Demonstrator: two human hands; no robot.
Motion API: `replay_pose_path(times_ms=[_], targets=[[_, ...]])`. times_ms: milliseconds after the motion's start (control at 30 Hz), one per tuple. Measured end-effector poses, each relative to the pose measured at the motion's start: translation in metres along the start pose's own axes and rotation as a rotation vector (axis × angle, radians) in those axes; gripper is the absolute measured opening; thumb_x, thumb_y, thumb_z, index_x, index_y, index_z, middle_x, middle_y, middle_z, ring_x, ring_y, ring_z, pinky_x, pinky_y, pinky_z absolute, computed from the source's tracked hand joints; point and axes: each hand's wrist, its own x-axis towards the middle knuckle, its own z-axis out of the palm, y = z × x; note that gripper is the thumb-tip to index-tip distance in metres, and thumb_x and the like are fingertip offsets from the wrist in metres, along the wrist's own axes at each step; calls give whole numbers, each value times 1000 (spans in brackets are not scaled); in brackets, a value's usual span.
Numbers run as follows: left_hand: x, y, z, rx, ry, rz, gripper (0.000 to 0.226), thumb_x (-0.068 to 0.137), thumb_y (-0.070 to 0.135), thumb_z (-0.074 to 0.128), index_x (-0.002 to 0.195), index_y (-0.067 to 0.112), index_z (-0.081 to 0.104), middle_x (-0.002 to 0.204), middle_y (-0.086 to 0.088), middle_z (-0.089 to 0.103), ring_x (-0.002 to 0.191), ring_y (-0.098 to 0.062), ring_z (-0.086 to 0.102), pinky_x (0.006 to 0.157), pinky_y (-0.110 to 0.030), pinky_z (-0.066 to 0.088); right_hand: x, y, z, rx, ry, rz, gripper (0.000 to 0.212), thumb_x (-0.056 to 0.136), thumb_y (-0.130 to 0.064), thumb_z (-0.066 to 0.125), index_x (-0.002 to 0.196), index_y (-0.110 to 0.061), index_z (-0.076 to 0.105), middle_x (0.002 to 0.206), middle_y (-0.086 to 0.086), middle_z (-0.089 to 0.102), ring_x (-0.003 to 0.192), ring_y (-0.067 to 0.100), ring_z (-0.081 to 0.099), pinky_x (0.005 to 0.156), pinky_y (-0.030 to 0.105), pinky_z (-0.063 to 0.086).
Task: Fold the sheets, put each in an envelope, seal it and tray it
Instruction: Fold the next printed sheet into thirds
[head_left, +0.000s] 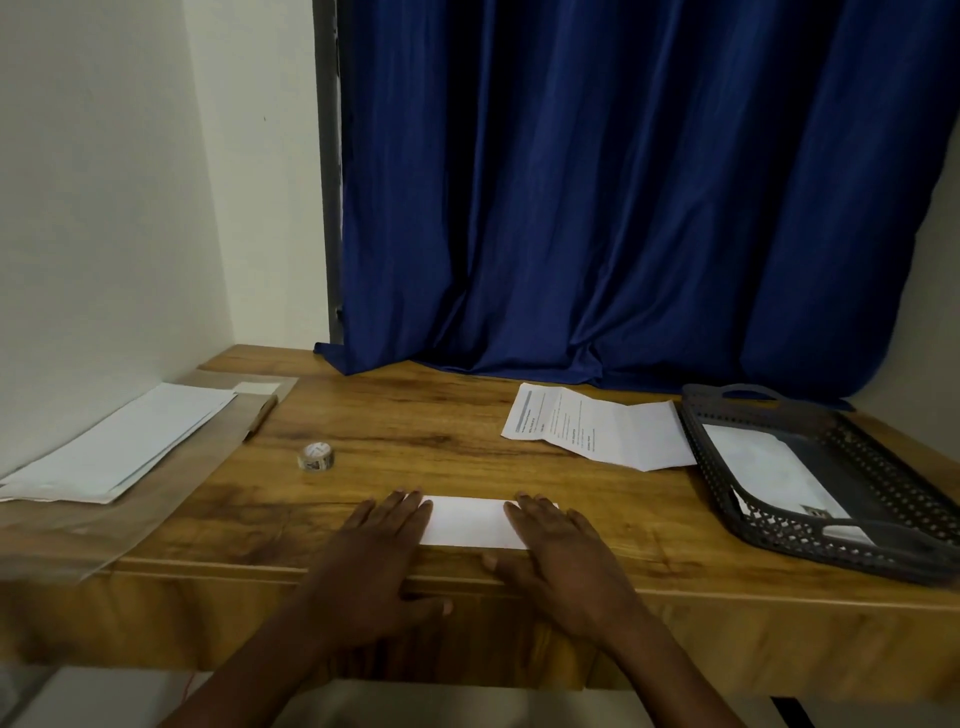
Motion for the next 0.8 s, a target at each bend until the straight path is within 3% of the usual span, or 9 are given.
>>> replay_pose_path(times_ms=[67, 133, 233, 333, 467, 533, 633, 733, 800], targets=[[-11, -4, 5, -78, 122, 34, 109, 77, 94, 21, 160, 24, 22, 167, 2, 15, 154, -17, 13, 122, -36, 1, -13, 2, 1, -28, 30, -28, 90, 86, -88, 15, 160, -36, 15, 169, -9, 12, 156, 11, 9, 126, 40, 5], [-20, -9, 10, -217, 268, 68, 80, 85, 81, 40, 150, 34, 44, 159, 11, 37, 147, -6, 29, 123, -37, 18, -26, 5, 4, -86, 77, -56, 86, 87, -84, 30, 158, -35, 26, 166, -8, 24, 153, 14, 23, 125, 42, 17], [-28, -12, 11, -465, 417, 139, 46, 91, 63, 55, 128, 39, 66, 139, 23, 58, 134, 9, 42, 111, -34, 39, -37, 1, 2, -219, 298, -87, 57, 82, -65, 57, 126, -28, 65, 127, -3, 70, 110, 15, 69, 95, 38, 54], [-28, -7, 2, -579, 429, 162, 29, 92, 49, 63, 117, 38, 74, 127, 26, 65, 124, 2, 56, 103, -42, 48, -39, -14, -7, -277, 325, -126, 34, 82, -56, 63, 104, -31, 69, 94, -6, 75, 80, 15, 71, 80, 35, 55], [-31, 2, -11, -749, 416, 114, 23, 94, 42, 65, 116, 41, 73, 127, 23, 65, 123, -4, 59, 100, -40, 51, -31, -36, -27, -292, 313, -239, 20, 96, -40, 50, 108, -34, 65, 92, -8, 73, 78, 15, 70, 70, 33, 51], [-36, 3, -14, -866, 478, 62, 38, 94, 32, 71, 130, 38, 62, 133, 22, 61, 126, -5, 57, 98, -34, 54, -24, -42, -42, -234, 290, -239, 21, 99, -38, 47, 109, -34, 65, 86, -8, 72, 73, 13, 67, 65, 32, 53], [-40, -13, -22, -1038, 534, -170, 64, 85, 35, 74, 138, 50, 41, 129, 29, 58, 119, 4, 58, 89, -25, 56, -8, -48, -70, 145, 255, -124, 20, 98, -45, 54, 104, -34, 70, 82, -11, 70, 70, 5, 64, 65, 30, 56], [-45, -37, -23, -838, 530, -252, 62, 84, 42, 70, 137, 49, 39, 125, 30, 58, 115, 12, 55, 92, -21, 50, 15, -49, -83, 873, 230, 48, 13, 95, -35, 67, 95, -24, 74, 88, -7, 76, 76, 7, 69, 66, 25, 54], [-49, -46, -18, -726, 487, -244, 59, 88, 37, 72, 140, 40, 44, 126, 25, 60, 116, 9, 57, 95, -28, 54, 32, -51, -75, 1217, 103, 135, 10, 95, -26, 68, 104, -22, 71, 97, -2, 78, 87, 17, 74, 76, 31, 59]])
